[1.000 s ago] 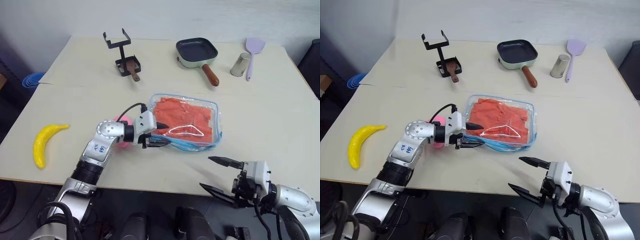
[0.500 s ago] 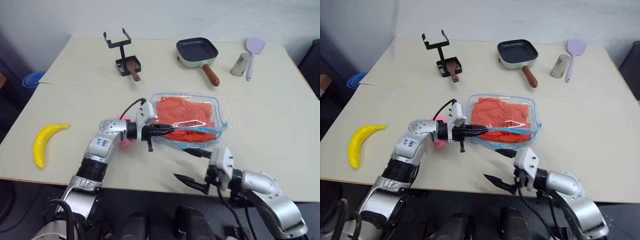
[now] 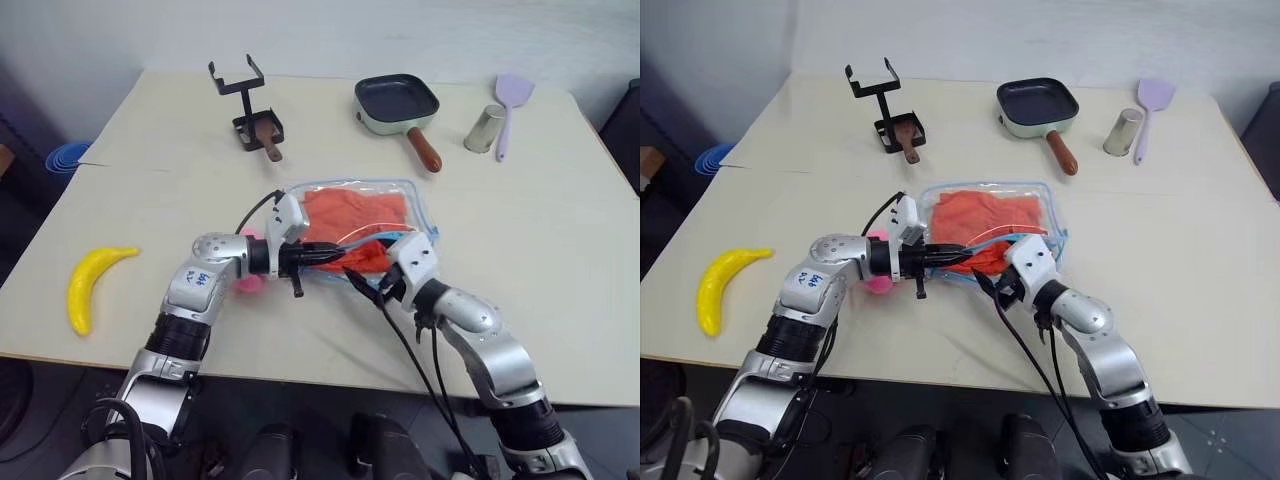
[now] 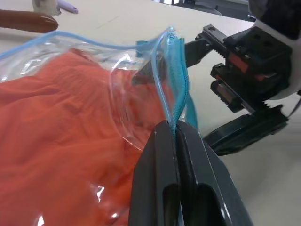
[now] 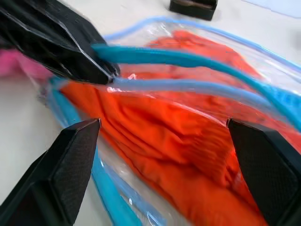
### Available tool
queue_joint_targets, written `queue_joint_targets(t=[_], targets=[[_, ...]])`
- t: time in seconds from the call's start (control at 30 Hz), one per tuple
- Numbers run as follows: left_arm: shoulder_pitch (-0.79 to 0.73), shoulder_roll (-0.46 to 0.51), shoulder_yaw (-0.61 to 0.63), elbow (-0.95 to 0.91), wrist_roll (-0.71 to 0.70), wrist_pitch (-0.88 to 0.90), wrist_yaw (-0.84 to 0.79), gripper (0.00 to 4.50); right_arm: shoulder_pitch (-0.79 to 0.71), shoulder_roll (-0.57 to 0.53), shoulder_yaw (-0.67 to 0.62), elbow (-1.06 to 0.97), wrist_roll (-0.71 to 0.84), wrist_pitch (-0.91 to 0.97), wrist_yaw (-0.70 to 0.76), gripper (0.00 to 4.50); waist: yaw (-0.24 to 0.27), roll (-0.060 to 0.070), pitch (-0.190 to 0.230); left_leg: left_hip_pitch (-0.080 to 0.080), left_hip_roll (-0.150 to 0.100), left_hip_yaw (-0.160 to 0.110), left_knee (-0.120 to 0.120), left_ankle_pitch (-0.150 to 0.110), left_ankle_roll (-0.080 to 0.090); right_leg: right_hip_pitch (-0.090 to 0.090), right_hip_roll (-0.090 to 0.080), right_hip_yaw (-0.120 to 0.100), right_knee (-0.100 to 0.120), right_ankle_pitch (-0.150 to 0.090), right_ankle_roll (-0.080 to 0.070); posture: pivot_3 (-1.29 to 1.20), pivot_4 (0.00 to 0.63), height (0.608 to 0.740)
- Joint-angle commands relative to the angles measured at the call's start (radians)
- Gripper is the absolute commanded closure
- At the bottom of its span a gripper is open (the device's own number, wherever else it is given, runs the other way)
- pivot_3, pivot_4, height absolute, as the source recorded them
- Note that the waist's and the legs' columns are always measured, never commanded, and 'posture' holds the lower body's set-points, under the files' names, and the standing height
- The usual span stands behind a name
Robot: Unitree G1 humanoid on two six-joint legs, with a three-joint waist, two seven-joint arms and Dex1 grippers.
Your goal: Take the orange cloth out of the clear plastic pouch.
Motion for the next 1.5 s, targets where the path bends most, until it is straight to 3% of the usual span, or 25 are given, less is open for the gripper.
queue_joint_targets(t=[0.03, 0.4, 0.6, 0.93, 1.03, 1.23, 1.47, 1.5], targets=[[-0.001, -0.002, 0.003, -0.037, -0.011, -0.013, 0.003, 4.47, -0.022, -0.031, 0.046, -0.003, -0.092, -0.03, 0.004, 0.0, 0.0, 0.0, 0.0, 0.0, 0.0, 0.0, 0.0, 0.0, 0.0, 0.0, 0.0, 0.0, 0.0, 0.0, 0.0, 0.0, 0.15, 0.74], [0.017, -0.011, 0.009, -0.05, -0.023, -0.018, 0.009, 4.47, -0.089, 0.032, 0.066, 0.074, -0.148, -0.002, -0.001, 0.0, -0.003, 0.0, 0.0, 0.0, 0.001, 0.001, 0.0, 0.0, 0.0, -0.001, 0.0, 0.001, 0.001, 0.0, 0.0, 0.0, 0.15, 0.74], [0.023, -0.009, 0.013, -0.055, -0.037, -0.017, -0.002, 4.47, -0.137, -0.014, 0.149, 0.137, -0.227, -0.05, 0.078, 0.0, -0.009, 0.0, 0.0, 0.0, 0.0, 0.001, 0.0, 0.0, -0.001, -0.001, 0.0, 0.001, 0.001, 0.0, 0.0, 0.0, 0.15, 0.74], [0.002, -0.002, 0.042, -0.022, -0.063, -0.009, -0.026, 4.47, -0.29, 0.051, 0.209, 0.417, -0.275, -0.037, 0.146, 0.0, -0.026, 0.0, 0.0, 0.001, 0.001, 0.001, 0.0, 0.001, -0.002, -0.001, 0.0, 0.002, 0.003, 0.0, 0.0, 0.0, 0.15, 0.74], [-0.003, -0.002, 0.054, -0.011, -0.066, -0.01, -0.025, 4.5, -0.322, 0.087, 0.176, 0.491, -0.243, -0.018, 0.157, 0.53, -0.027, -0.001, -0.001, 0.001, 0.001, 0.001, 0.0, 0.001, -0.002, -0.001, 0.0, 0.002, 0.004, 0.0, 0.0, 0.0, 0.15, 0.74], [0.003, 0.0, 0.075, 0.004, -0.068, -0.016, -0.016, 4.5, -0.363, 0.102, 0.145, 0.558, -0.217, -0.021, 0.18, 2.37, -0.027, -0.001, -0.001, 0.002, 0.001, 0.001, 0.0, 0.002, -0.002, -0.001, -0.001, 0.002, 0.004, 0.0, 0.0, 0.0, 0.15, 0.74], [0.031, 0.003, 0.103, -0.001, -0.075, -0.003, 0.023, 4.5, -0.317, 0.042, 0.101, 0.465, -0.203, -0.16, 0.197, 4.46, -0.022, -0.001, -0.001, 0.001, 0.0, 0.001, 0.0, 0.002, -0.001, -0.001, -0.002, 0.002, 0.004, 0.0, 0.0, 0.0, 0.15, 0.74], [0.031, -0.002, 0.115, 0.004, -0.08, 0.005, 0.041, 4.5, -0.308, 0.023, 0.1, 0.439, -0.192, -0.191, 0.225, 4.49, -0.022, -0.001, -0.001, 0.001, 0.0, 0.001, 0.0, 0.002, -0.001, -0.002, -0.002, 0.002, 0.004, 0.0, 0.0, 0.0, 0.15, 0.74]])
